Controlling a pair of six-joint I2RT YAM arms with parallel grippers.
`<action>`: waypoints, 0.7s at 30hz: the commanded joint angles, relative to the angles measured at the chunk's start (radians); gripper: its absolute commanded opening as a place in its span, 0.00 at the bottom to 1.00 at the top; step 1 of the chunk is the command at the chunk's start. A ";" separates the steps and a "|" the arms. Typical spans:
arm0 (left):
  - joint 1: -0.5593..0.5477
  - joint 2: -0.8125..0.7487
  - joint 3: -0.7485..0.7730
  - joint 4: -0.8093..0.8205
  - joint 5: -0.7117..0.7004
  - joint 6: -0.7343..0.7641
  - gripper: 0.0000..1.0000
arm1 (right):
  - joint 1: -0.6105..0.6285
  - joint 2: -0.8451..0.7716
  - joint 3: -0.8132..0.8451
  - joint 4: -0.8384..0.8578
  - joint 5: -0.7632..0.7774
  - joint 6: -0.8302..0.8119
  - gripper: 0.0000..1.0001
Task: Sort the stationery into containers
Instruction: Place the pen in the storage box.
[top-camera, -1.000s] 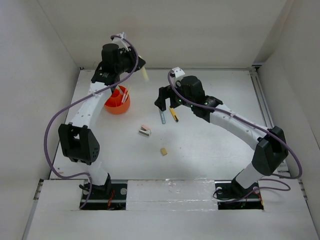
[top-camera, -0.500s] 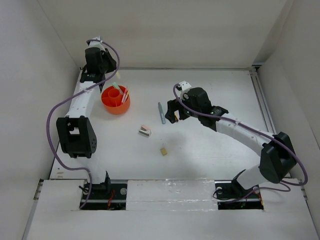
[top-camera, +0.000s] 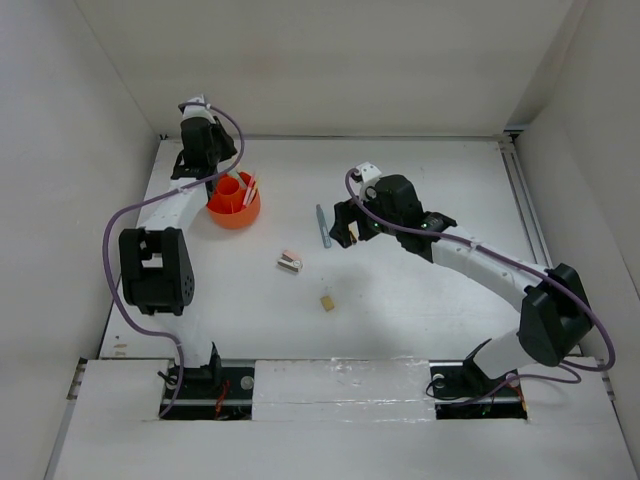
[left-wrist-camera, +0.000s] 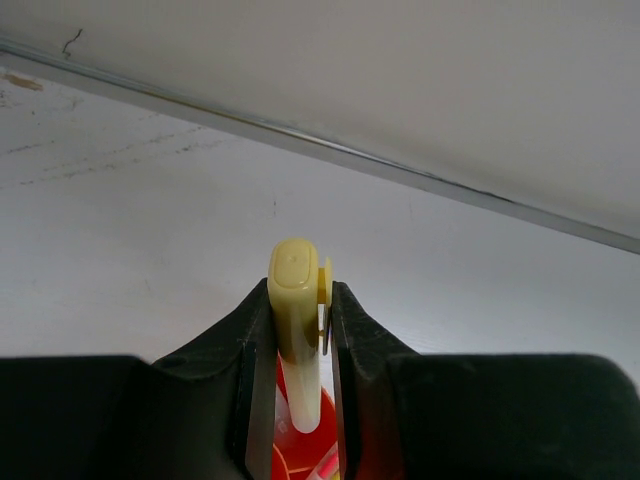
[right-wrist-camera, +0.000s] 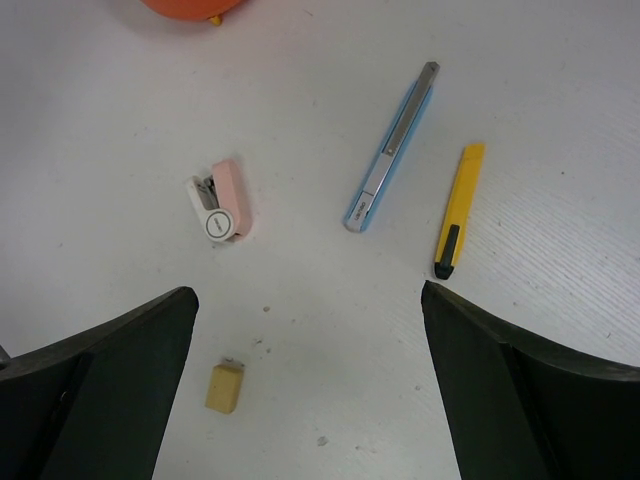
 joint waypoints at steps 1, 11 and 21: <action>-0.001 0.008 -0.009 0.100 -0.013 -0.023 0.00 | 0.004 0.005 0.004 0.051 -0.024 -0.017 1.00; -0.010 0.048 -0.052 0.121 -0.022 -0.060 0.00 | 0.004 0.005 0.004 0.051 -0.024 -0.026 1.00; -0.050 0.048 -0.081 0.090 -0.091 -0.045 0.00 | 0.004 0.005 0.004 0.060 -0.034 -0.026 1.00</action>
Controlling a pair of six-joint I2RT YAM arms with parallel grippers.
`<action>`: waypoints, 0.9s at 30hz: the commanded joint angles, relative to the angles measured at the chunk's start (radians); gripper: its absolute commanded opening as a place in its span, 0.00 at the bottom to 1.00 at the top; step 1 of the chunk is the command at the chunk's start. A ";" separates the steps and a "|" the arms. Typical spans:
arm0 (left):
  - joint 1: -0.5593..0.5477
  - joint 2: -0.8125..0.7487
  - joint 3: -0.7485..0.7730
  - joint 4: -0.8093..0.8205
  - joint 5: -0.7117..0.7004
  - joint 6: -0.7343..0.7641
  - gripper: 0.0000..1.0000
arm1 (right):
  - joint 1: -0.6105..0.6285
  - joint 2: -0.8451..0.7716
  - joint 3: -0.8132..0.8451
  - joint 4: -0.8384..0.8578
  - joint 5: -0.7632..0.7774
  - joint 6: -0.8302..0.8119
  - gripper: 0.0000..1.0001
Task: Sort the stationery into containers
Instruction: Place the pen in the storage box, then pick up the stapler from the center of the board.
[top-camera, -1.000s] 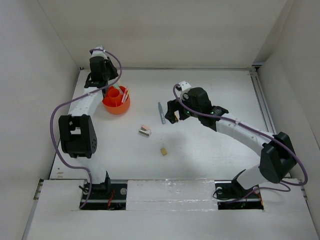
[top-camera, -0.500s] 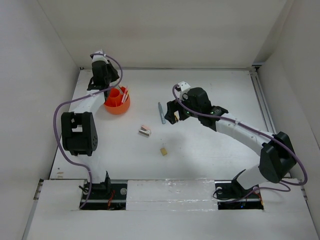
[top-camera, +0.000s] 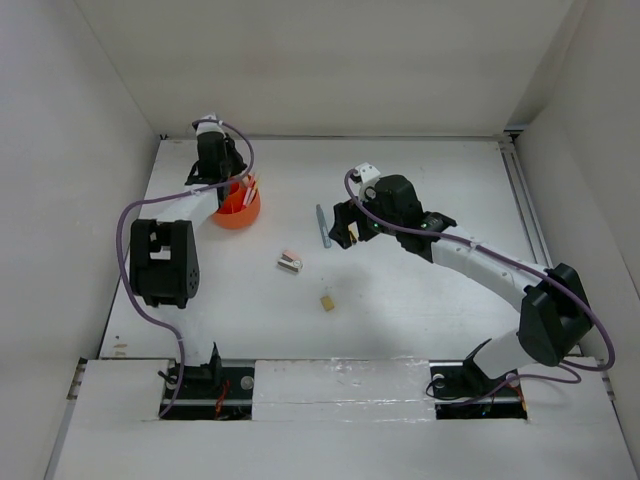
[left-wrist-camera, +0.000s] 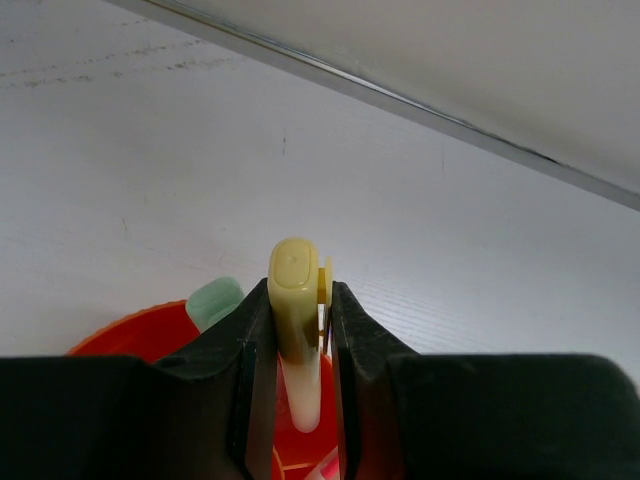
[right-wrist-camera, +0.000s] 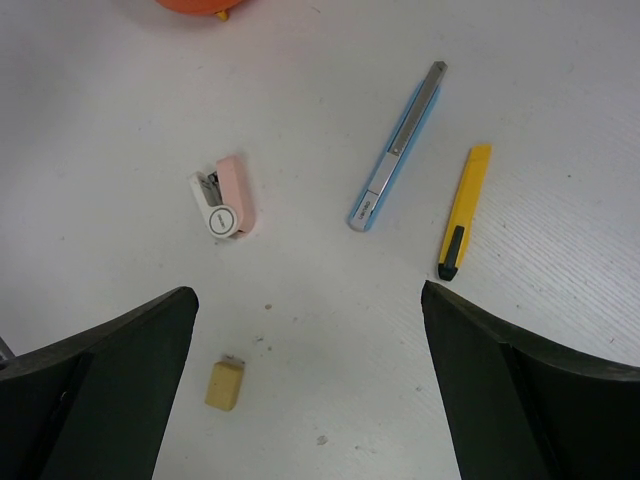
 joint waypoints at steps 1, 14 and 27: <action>-0.016 -0.020 -0.003 0.014 -0.036 0.006 0.00 | 0.004 0.002 0.004 0.060 -0.015 -0.012 1.00; -0.016 -0.109 -0.032 0.014 -0.064 0.016 0.44 | 0.004 0.002 -0.005 0.069 -0.024 -0.012 1.00; -0.016 -0.368 0.023 0.006 0.022 0.006 1.00 | 0.004 0.031 0.004 0.069 0.029 -0.002 1.00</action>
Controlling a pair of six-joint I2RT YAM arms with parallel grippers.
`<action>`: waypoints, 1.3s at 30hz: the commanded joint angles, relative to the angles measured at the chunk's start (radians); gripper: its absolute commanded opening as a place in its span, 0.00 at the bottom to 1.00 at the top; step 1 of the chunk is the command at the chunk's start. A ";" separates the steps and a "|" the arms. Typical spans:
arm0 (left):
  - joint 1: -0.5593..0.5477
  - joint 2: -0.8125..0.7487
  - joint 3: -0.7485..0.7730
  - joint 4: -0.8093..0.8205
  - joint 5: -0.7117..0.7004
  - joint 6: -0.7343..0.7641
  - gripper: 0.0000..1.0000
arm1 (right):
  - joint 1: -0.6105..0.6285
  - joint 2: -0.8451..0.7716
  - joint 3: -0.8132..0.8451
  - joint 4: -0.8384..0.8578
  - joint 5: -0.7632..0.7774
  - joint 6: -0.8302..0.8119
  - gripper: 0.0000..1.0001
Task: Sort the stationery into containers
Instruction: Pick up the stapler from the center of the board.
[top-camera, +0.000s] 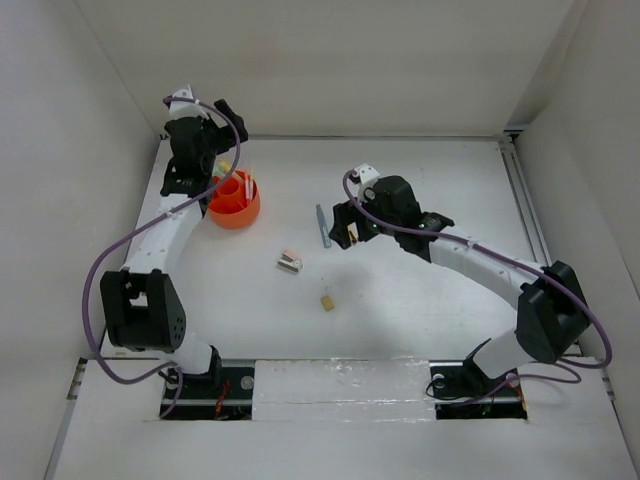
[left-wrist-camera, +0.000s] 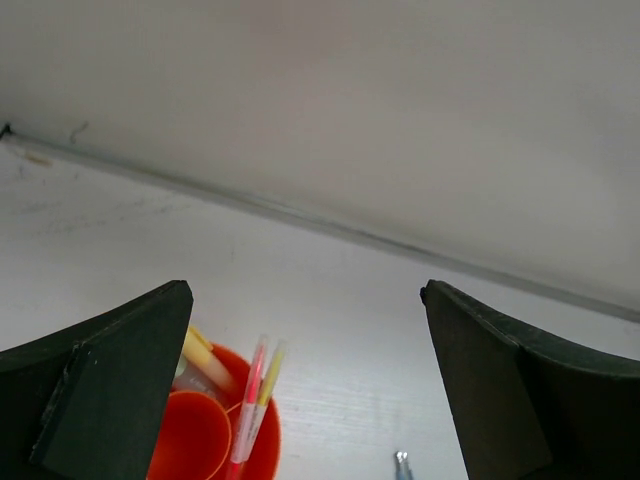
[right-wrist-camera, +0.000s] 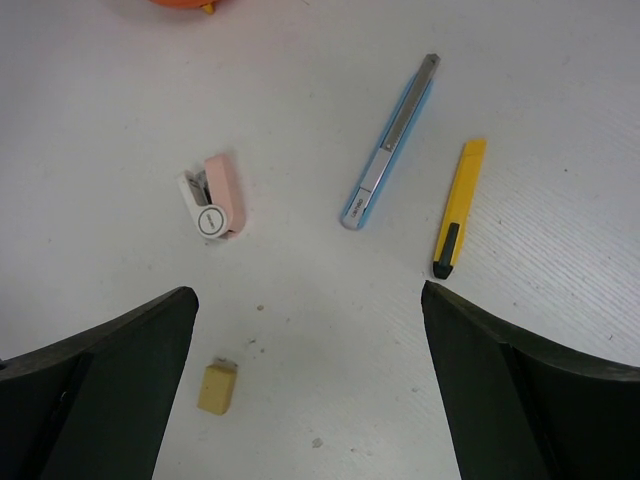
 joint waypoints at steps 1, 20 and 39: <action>0.002 -0.082 0.070 0.011 0.037 0.000 1.00 | 0.004 0.023 0.008 0.062 0.032 -0.002 1.00; 0.002 -0.154 0.412 -0.751 -0.149 -0.261 1.00 | 0.126 0.266 0.246 -0.163 0.368 0.068 1.00; 0.053 -0.542 -0.152 -0.774 -0.133 -0.382 1.00 | 0.231 0.476 0.298 0.013 -0.022 -0.191 0.99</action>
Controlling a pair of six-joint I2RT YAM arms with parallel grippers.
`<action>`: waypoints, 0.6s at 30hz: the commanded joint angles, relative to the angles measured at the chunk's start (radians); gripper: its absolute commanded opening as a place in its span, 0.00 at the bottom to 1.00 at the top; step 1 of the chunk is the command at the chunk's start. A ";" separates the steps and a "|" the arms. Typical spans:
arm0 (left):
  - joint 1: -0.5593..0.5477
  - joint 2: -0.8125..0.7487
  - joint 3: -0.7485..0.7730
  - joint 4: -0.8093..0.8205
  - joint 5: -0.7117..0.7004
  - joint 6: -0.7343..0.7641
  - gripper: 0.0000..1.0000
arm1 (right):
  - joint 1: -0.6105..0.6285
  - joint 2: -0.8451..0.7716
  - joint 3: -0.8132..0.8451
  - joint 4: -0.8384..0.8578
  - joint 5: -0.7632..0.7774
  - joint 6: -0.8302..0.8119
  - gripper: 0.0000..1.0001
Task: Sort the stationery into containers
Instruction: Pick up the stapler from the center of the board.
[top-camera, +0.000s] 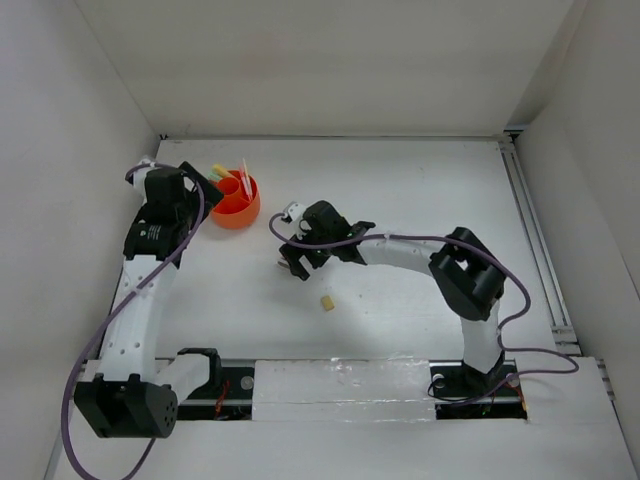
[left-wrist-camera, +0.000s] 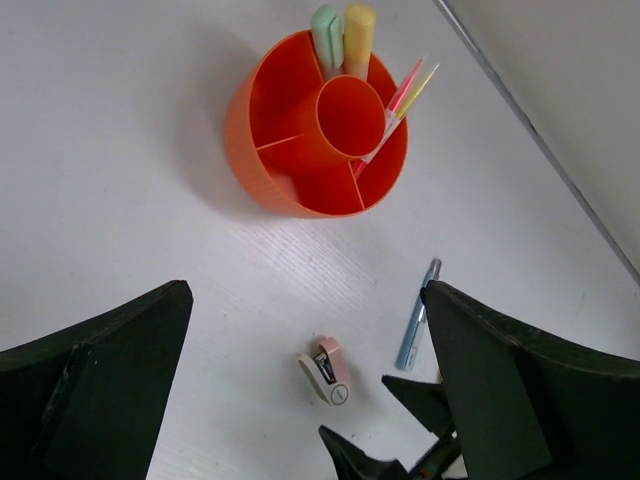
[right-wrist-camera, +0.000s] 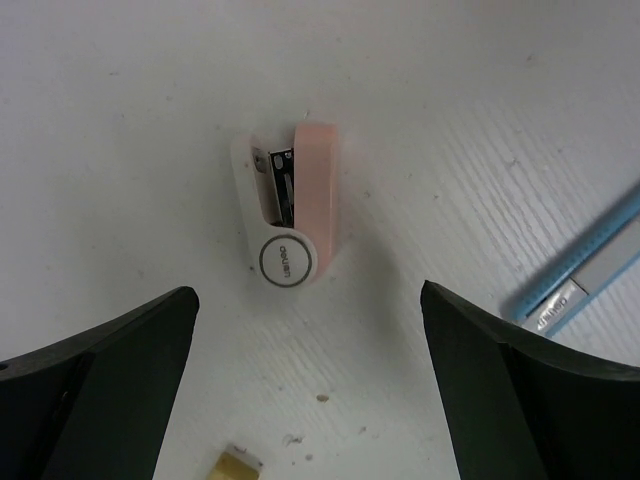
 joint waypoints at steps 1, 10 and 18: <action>0.001 -0.085 -0.034 0.021 -0.026 -0.016 1.00 | 0.012 0.046 0.074 0.043 -0.061 -0.065 0.99; 0.001 -0.128 -0.105 0.041 -0.056 0.019 1.00 | 0.040 0.161 0.174 -0.032 0.004 -0.110 0.94; 0.001 -0.106 -0.096 0.052 -0.029 0.041 1.00 | 0.049 0.196 0.196 -0.064 0.065 -0.099 0.40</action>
